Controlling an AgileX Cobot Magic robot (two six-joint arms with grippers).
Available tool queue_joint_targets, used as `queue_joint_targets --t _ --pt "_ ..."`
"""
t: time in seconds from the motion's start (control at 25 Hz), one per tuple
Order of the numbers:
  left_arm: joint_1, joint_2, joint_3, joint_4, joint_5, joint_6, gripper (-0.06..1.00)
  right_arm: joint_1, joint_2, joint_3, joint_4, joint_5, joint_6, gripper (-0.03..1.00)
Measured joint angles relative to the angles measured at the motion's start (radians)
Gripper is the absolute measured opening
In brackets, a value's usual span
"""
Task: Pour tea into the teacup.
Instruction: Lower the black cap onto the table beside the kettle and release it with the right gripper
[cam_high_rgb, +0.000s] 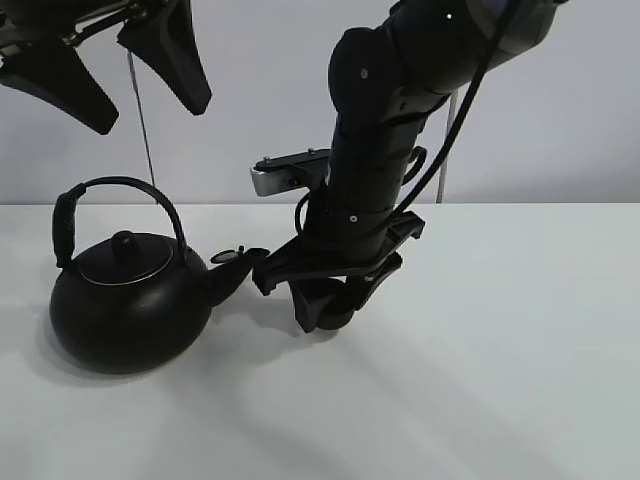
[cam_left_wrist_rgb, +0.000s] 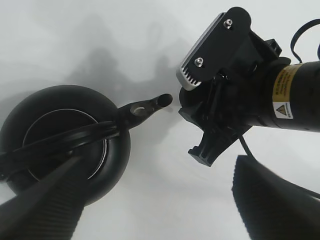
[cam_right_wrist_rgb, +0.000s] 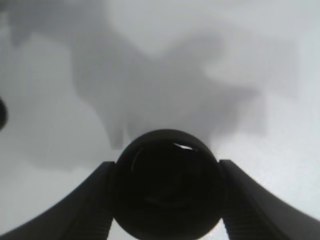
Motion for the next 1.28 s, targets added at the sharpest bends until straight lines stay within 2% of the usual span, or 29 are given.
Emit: queue_joint_targets --t 0.56,0.88,0.96,1.04,1.12,1.28 --pt "0.0 0.0 0.0 0.0 0.0 0.0 0.58 0.0 0.018 0.0 -0.002 0.018 0.001 0.4" --pt "0.0 0.0 0.0 0.0 0.0 0.0 0.58 0.0 0.018 0.0 -0.002 0.018 0.004 0.45" --pt "0.0 0.0 0.0 0.0 0.0 0.0 0.58 0.0 0.018 0.0 -0.002 0.02 0.02 0.49" --pt "0.0 0.0 0.0 0.0 0.0 0.0 0.58 0.0 0.015 0.0 -0.003 0.034 0.02 0.59" --pt "0.0 0.0 0.0 0.0 0.0 0.0 0.58 0.0 0.002 -0.007 -0.019 0.072 0.02 0.65" --pt "0.0 0.0 0.0 0.0 0.0 0.0 0.58 -0.029 -0.069 -0.032 -0.071 0.171 0.073 0.68"
